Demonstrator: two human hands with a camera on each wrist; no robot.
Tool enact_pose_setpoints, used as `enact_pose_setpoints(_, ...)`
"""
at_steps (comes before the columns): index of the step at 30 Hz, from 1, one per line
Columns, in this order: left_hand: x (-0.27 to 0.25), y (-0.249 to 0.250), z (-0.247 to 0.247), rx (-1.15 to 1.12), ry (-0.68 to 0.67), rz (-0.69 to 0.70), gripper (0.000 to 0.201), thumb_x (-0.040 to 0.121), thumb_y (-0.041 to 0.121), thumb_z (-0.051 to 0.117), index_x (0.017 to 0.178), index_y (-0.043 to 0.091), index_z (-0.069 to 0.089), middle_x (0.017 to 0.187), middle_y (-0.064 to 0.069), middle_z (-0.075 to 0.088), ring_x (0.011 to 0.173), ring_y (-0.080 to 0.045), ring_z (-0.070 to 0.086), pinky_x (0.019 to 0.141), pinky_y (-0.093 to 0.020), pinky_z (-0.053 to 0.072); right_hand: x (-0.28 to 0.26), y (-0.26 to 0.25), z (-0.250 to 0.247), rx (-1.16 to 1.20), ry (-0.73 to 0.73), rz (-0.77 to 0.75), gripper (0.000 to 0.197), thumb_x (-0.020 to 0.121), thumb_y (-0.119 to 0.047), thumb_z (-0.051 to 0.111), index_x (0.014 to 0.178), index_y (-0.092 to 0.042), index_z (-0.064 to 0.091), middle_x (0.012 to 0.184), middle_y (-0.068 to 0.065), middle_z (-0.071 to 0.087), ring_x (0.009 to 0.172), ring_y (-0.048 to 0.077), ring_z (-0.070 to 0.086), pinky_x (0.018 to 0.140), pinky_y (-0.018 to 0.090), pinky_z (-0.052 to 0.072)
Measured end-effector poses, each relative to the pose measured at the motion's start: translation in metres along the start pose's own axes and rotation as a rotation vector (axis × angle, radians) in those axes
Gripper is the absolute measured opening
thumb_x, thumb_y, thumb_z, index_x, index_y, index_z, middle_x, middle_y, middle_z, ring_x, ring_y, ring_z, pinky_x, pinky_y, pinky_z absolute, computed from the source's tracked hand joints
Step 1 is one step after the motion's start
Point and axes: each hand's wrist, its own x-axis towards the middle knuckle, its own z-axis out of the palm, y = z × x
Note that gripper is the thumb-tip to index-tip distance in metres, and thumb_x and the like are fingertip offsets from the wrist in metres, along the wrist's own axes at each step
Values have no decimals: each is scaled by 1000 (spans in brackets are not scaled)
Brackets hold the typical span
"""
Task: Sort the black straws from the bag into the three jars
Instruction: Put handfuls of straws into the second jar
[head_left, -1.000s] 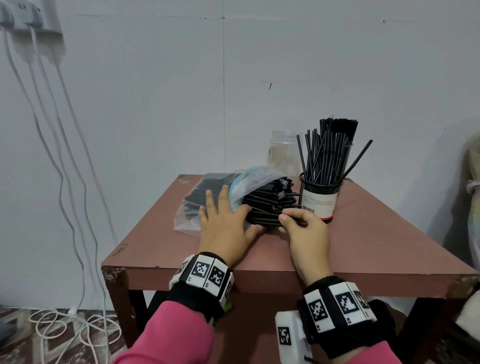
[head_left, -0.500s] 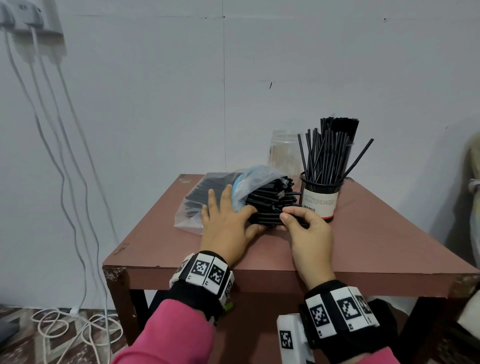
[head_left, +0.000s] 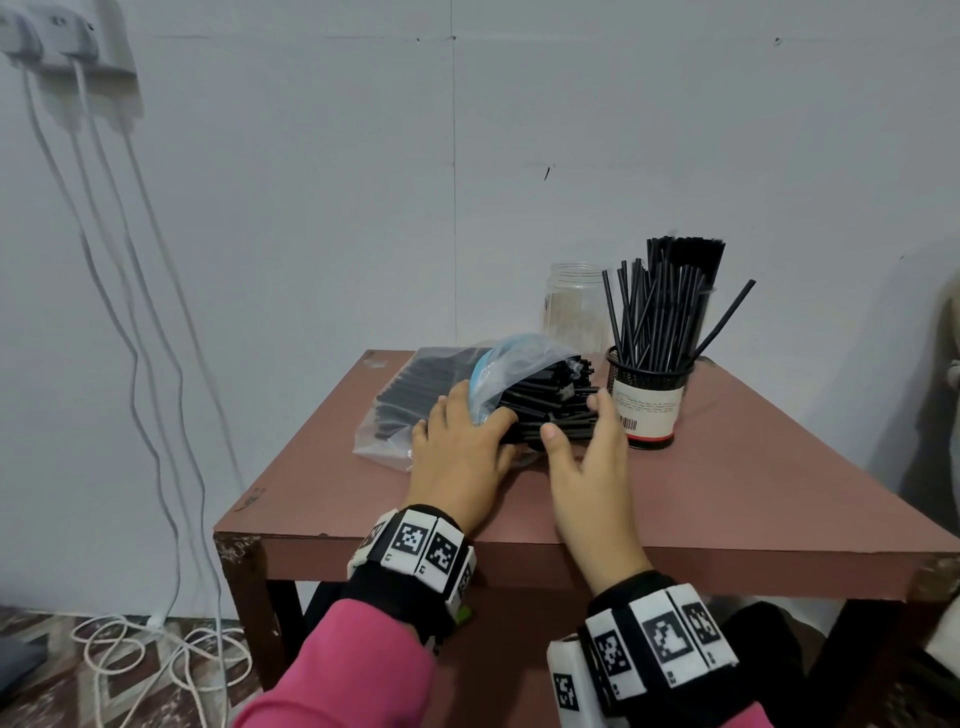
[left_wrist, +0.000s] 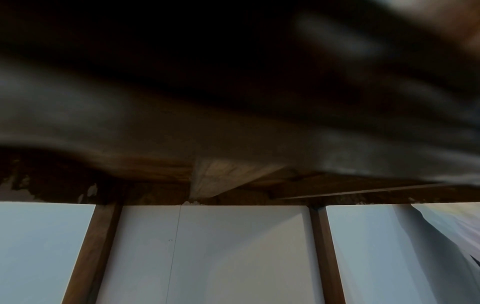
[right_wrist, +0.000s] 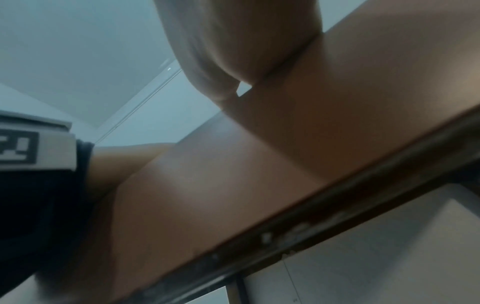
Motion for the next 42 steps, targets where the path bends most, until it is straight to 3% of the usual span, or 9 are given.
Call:
enact_pose_setpoints(5,-1,-1,1,21,-1,10,33,94,42,48,126,33,50,152,-9,21,136,-31,29,109,-51,27,3,6,2,-125,-167,-6,73,89,-17,64,151,-12,25,151,7,36,138,21,31,113,42,30)
enact_pose_setpoints(9,-1,-1,2,12,9,17,32,94,42,49,123,31,52,150,-10,24,133,-32,32,107,-51,28,2,7,-2,7,-84,32,51,87,-21,67,135,-25,49,133,-3,50,118,10,49,100,23,44)
enact_pose_setpoints(13,-1,0,1,21,2,22,36,92,51,50,123,33,53,149,-7,25,132,-29,32,105,-48,29,3,9,-6,237,19,139,18,85,-21,68,90,-38,66,85,-9,71,75,9,68,83,49,55)
enact_pose_setpoints(16,-1,0,1,23,3,19,36,92,49,51,124,33,53,148,-8,27,132,-30,33,105,-48,30,0,3,-10,358,37,140,22,87,-10,67,94,-31,65,77,-10,71,68,4,66,80,44,56)
enact_pose_setpoints(21,-1,-1,1,13,6,12,31,95,44,47,123,32,50,146,-9,28,130,-31,34,103,-48,33,3,4,-12,517,2,250,47,75,-3,79,105,-25,50,105,3,62,87,12,68,68,28,56)
enact_pose_setpoints(26,-2,-1,1,7,20,13,27,96,46,43,118,31,49,146,-10,28,127,-31,38,100,-49,36,13,-9,1,617,-156,358,23,81,-5,74,102,-1,64,84,9,70,62,9,65,55,19,53)
enact_pose_setpoints(30,-2,0,0,-31,29,27,29,94,45,47,121,32,46,145,-8,28,126,-29,39,100,-48,36,11,-11,14,663,51,399,12,85,-9,71,95,-6,65,62,-3,66,50,5,57,48,17,47)
enact_pose_setpoints(33,-2,1,-1,-29,38,40,33,93,45,50,123,34,47,146,-7,28,125,-28,39,99,-47,36,10,-9,12,701,171,409,7,89,-13,67,92,-7,65,66,1,62,48,4,53,44,15,42)
enact_pose_setpoints(42,-3,1,-2,-20,-4,45,33,91,39,52,123,31,51,148,-8,26,131,-30,31,103,-47,33,8,-14,14,666,81,423,15,91,-11,64,76,-11,66,51,-5,61,44,3,52,43,17,42)
